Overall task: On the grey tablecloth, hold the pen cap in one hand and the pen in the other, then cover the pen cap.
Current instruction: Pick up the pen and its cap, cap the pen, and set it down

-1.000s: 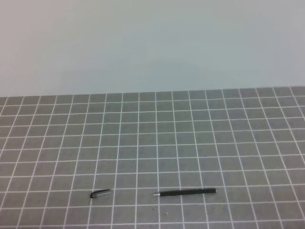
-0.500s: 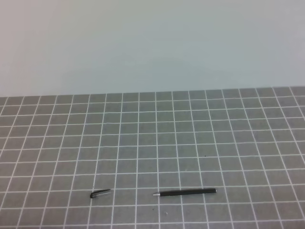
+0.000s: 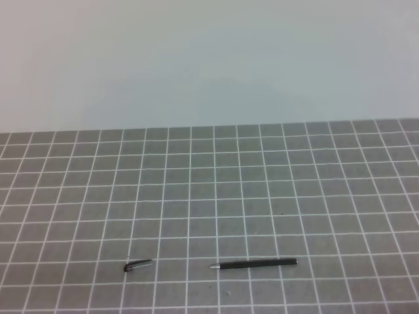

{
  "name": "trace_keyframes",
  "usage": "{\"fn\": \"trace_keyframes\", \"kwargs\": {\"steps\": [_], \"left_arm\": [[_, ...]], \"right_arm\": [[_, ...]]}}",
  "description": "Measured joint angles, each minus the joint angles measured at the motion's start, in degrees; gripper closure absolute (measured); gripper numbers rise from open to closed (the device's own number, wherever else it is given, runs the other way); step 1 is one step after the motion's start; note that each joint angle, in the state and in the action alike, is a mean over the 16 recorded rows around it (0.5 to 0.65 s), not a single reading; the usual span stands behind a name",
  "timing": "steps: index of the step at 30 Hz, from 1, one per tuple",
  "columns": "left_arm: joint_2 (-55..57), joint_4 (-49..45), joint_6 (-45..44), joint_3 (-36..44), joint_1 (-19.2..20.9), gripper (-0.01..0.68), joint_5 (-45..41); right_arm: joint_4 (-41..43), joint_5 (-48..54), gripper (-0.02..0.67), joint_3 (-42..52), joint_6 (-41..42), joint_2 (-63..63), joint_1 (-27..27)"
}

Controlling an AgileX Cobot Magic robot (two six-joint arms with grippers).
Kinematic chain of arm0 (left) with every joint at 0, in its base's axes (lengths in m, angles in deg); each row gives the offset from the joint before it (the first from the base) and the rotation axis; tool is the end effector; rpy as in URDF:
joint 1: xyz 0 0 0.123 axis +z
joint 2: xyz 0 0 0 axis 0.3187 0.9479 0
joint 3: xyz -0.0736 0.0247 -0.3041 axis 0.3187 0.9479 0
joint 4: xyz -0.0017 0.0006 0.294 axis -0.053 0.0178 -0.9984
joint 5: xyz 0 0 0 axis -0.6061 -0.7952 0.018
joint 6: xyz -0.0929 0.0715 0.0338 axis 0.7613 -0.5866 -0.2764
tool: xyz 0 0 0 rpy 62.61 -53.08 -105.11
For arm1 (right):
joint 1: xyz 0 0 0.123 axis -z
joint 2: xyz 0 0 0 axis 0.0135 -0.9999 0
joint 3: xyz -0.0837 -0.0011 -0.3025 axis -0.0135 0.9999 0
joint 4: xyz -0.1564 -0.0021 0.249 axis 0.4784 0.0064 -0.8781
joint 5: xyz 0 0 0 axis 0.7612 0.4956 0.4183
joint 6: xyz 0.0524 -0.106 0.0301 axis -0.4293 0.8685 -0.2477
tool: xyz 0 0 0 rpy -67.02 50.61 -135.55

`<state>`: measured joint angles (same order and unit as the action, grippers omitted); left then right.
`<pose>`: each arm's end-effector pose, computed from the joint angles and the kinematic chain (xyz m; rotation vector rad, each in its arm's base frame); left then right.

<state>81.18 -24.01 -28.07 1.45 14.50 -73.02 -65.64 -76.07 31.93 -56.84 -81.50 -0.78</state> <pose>0.0994 -0.0079 0.2097 0.0378 1.4292 -0.0844 0.0999 0.0049 0.1891 -0.0557 1.7046 0.0192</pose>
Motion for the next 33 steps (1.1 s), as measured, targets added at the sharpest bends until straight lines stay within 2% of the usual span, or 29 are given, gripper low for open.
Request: {"fn": "trace_keyframes", "kwargs": {"steps": [9, 18, 26, 33], "left_arm": [[0.0, -0.3, 0.3, 0.0, 0.0, 0.673, 19.3], [0.0, -0.3, 1.2, 0.0, 0.0, 0.672, 28.2], [0.0, -1.2, 5.9, -2.8, 0.0, 0.672, 27.2], [0.0, -9.5, 15.6, -10.0, 0.0, 0.672, 15.7]], "right_arm": [[0.1, -12.3, 0.648, 0.2, 0.0, 0.0, 0.0], [0.1, -25.2, 0.648, 0.2, -1.3, 0.0, 0.0], [0.1, -32.4, 0.649, 0.3, -4.2, 0.0, 0.0], [-0.4, -34.6, 0.649, 0.3, -6.3, 0.0, 0.0]]}}
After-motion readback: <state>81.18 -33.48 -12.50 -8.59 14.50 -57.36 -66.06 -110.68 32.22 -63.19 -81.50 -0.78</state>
